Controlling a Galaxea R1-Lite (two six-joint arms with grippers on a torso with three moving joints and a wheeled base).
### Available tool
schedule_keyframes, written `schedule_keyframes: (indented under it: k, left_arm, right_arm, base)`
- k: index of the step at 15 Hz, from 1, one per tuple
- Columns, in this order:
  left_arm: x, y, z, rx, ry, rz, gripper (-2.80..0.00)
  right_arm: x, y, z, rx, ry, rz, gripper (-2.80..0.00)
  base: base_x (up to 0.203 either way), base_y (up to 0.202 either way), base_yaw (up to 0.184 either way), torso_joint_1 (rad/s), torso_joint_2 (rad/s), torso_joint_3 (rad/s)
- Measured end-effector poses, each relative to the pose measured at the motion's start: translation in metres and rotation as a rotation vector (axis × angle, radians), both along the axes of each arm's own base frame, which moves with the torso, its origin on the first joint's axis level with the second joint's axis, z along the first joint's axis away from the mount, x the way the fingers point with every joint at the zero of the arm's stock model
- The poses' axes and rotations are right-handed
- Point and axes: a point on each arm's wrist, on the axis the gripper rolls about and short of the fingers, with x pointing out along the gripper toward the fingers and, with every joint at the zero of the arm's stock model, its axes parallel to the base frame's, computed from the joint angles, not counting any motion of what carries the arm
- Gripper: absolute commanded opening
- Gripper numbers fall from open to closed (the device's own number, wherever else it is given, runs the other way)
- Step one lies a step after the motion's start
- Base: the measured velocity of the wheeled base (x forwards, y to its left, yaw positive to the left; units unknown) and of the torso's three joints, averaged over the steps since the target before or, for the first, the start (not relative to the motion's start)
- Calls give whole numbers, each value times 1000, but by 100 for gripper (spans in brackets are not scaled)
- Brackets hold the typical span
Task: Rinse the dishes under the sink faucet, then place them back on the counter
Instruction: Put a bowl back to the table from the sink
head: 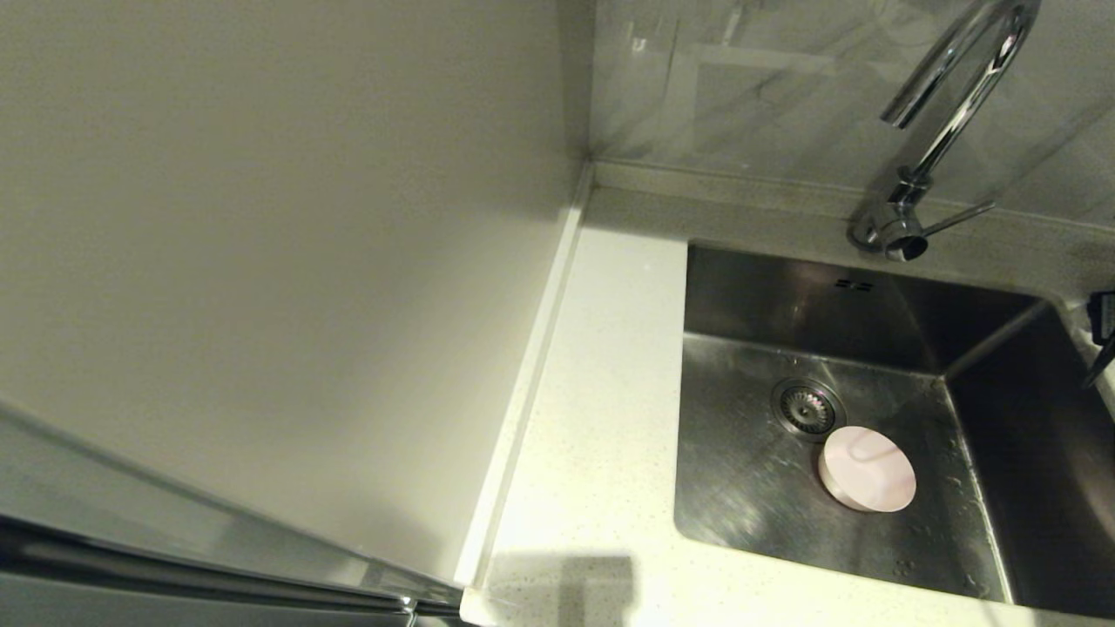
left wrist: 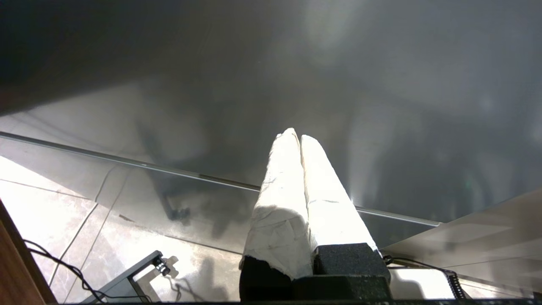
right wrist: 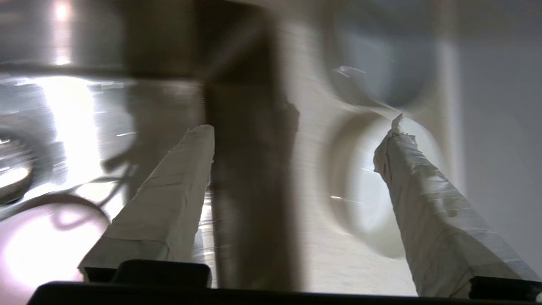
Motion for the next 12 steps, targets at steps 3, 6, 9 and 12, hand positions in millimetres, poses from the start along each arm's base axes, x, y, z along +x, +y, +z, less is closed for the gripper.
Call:
schedule_keyframes:
  k: [3,6,9,12]
  left_arm:
    - [0,0,0,0,0,0,-280]
    - [0,0,0,0,0,0,-280]
    - [0,0,0,0,0,0,-280]
    - [0,0,0,0,0,0,-280]
  right_arm:
    - [7,49,-1,-28,27,158,0]
    - [9,82,-33,-18,140,211,0]
    - [16,90,-76,27,277,220,0]
    - [23,98,-110,109,364,145,0]
  base:
    - [0,0,0,0,0,0]
    - [0,0,0,0,0,0]
    - [0,0,0,0,0,0]
    - [0,0,0,0,0,0]
